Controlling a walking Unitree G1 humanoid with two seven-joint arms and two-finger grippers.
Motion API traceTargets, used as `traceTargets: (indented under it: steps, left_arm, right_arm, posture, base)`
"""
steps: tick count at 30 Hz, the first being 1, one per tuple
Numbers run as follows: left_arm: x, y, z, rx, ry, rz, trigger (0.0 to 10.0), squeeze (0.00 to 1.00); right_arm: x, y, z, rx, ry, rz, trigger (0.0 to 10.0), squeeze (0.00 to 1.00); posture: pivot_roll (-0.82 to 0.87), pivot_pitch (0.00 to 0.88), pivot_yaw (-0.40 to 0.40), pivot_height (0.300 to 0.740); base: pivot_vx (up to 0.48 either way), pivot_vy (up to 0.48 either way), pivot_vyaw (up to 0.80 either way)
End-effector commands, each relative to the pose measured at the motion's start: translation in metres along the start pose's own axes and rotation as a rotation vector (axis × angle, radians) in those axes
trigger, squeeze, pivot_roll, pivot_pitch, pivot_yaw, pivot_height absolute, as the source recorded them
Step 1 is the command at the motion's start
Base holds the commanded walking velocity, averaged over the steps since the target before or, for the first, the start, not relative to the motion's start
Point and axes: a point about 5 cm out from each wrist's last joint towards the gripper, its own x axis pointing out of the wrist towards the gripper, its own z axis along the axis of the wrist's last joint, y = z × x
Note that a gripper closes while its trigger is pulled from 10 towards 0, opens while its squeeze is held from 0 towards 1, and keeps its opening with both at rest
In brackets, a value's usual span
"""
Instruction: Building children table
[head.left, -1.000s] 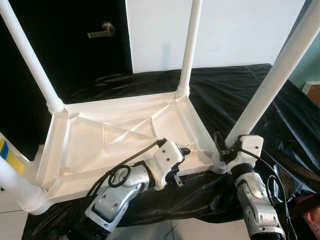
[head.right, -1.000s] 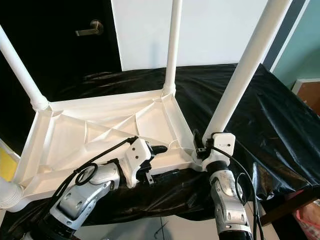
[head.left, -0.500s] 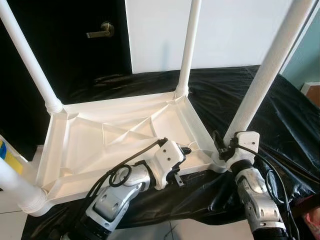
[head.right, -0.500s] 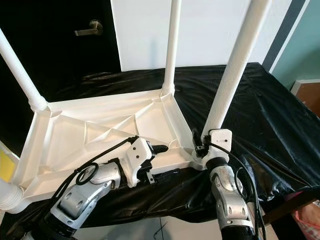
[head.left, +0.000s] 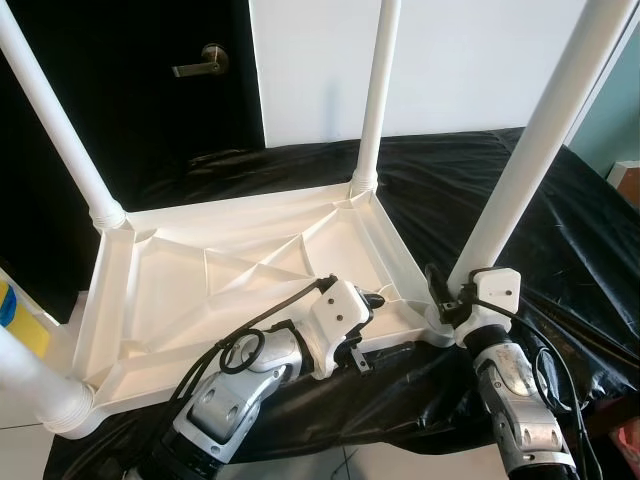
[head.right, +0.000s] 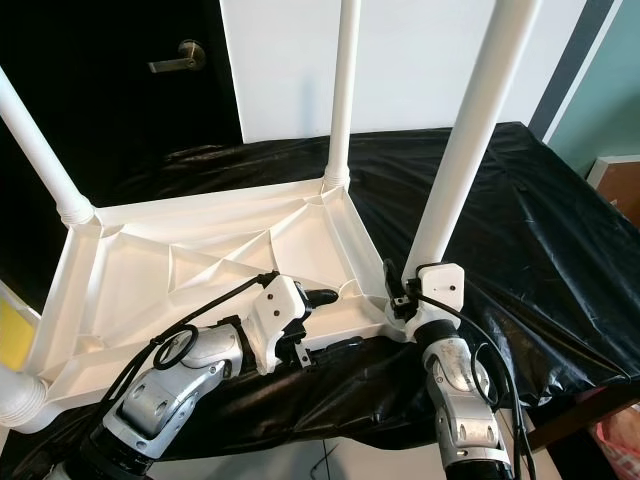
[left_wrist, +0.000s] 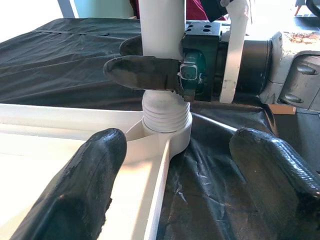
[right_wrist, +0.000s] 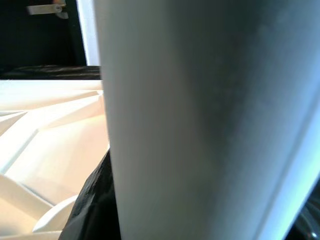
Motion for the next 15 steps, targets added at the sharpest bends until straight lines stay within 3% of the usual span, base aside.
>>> traceTargets:
  steps: [1, 4, 9, 11, 15]
  left_arm:
    - [0.0, -0.001, 0.003, 0.018, -0.002, -0.026, 10.0, 0.0]
    - [0.001, -0.001, 0.003, 0.02, -0.002, -0.028, 10.0, 0.0]
    - [0.001, -0.001, 0.003, 0.02, -0.003, -0.028, 10.0, 0.0]
    - [0.001, -0.001, 0.003, 0.02, -0.003, -0.027, 10.0, 0.0]
    - [0.001, -0.001, 0.004, 0.02, -0.003, -0.025, 10.0, 0.0]
  right_arm:
    - [-0.007, 0.0, -0.021, 0.028, 0.115, -0.035, 10.0, 0.0]
    - [-0.005, 0.0, -0.018, 0.045, 0.101, -0.196, 10.0, 0.0]
    - [-0.004, 0.002, -0.016, 0.043, 0.097, -0.276, 10.0, 0.0]
    - [-0.003, 0.008, -0.015, 0.03, 0.099, -0.36, 10.0, 0.0]
    - [-0.002, 0.018, -0.015, 0.018, 0.104, -0.407, 10.0, 0.0]
  posture:
    - [-0.03, 0.0, 0.001, 0.74]
    - [-0.03, 0.0, 0.001, 0.74]
    - [-0.03, 0.0, 0.0, 0.74]
    - [-0.03, 0.002, -0.003, 0.74]
    - [-0.02, 0.003, -0.005, 0.74]
  base:
    - [0.0, 0.0, 0.0]
    - [0.0, 0.0, 0.0]
    - [0.0, 0.0, 0.0]
    - [0.0, 0.0, 0.0]
    - [0.0, 0.0, 0.0]
